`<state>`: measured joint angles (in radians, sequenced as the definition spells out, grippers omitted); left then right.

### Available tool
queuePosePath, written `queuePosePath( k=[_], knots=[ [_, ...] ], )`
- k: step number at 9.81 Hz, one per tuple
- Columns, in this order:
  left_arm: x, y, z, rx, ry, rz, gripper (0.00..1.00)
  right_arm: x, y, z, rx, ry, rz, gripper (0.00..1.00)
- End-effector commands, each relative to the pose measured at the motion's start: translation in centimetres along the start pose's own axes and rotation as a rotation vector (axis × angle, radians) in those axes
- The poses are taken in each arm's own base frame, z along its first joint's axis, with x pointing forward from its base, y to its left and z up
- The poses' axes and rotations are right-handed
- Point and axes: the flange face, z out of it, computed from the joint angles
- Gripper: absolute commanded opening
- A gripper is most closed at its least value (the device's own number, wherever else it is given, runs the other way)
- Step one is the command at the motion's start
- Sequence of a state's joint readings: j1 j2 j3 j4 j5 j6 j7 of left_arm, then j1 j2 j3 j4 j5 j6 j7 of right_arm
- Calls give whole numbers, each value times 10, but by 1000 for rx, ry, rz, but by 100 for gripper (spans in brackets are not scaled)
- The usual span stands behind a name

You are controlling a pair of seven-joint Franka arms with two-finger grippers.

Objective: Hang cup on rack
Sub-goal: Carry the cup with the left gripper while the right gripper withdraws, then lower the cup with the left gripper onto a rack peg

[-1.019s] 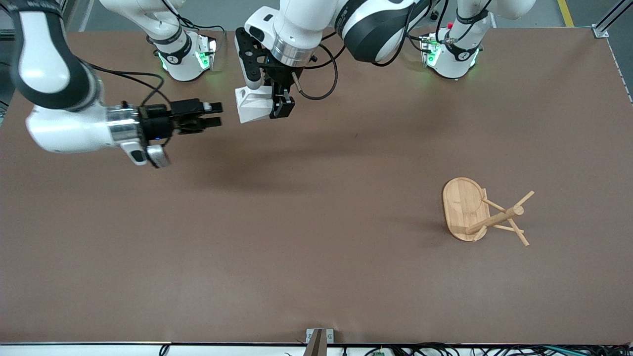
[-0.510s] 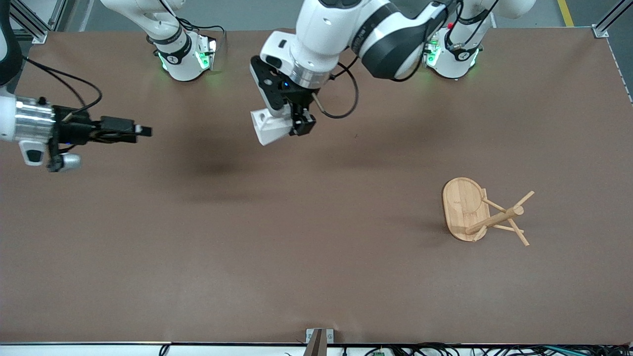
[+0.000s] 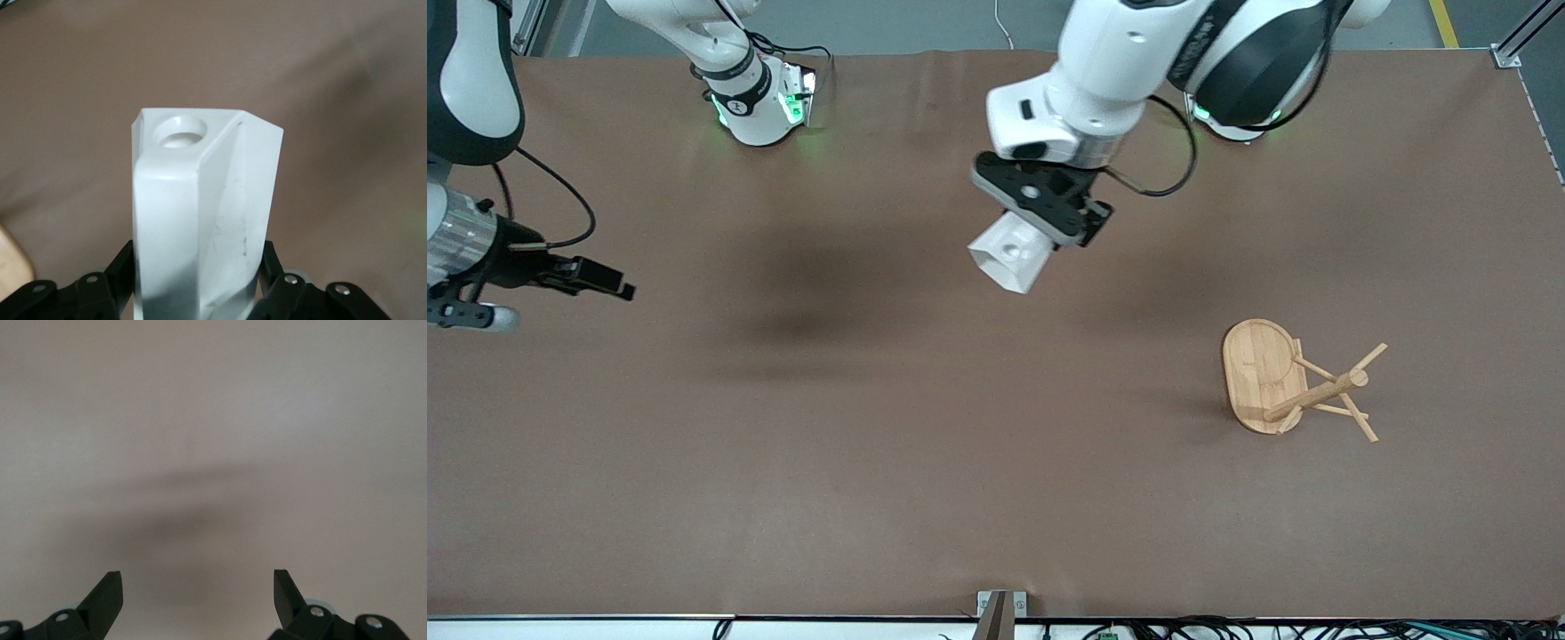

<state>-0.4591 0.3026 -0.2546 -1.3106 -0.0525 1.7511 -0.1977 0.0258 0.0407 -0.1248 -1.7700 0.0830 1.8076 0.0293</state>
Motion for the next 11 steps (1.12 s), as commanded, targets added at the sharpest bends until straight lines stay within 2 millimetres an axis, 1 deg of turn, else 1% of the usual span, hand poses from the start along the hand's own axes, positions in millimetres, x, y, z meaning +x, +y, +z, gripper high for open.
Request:
queuePosePath(
  k=[1, 2, 3, 4, 5, 6, 7, 8, 9, 10, 11],
  knots=[
    [-10, -38, 7, 52, -42, -227, 1, -2, 5, -55, -57, 43, 19, 100],
    [-12, -57, 5, 66, -42, -321, 2, -6, 13, -85, -59, 34, 33, 100],
    [-12, -84, 9, 82, -55, -381, 2, -13, 13, -107, -60, 15, 39, 100],
    [-18, -115, 14, 95, -73, -439, 2, -24, 19, -117, -62, -35, 53, 100],
    [-28, -150, 24, 97, -89, -490, 2, -38, 27, -132, -48, -49, 70, 100],
    [-39, -170, 36, 93, -74, -509, 2, -49, 25, -139, -53, -42, 62, 100],
    [-50, -181, 55, 86, -49, -519, 2, -52, 22, -139, -57, -47, 70, 100],
    [-57, -192, 70, 83, -45, -503, 2, -50, 24, -145, -59, -27, 71, 100],
    [-65, -202, 79, 85, -51, -466, 2, -50, 26, -159, -58, 1, 68, 100],
    [-74, -219, 91, 85, -45, -436, 2, -49, 24, -159, -61, 4, 70, 100],
    [-82, -225, 103, 88, -43, -399, 2, -48, 25, -160, -64, 6, 81, 100]
  ],
)
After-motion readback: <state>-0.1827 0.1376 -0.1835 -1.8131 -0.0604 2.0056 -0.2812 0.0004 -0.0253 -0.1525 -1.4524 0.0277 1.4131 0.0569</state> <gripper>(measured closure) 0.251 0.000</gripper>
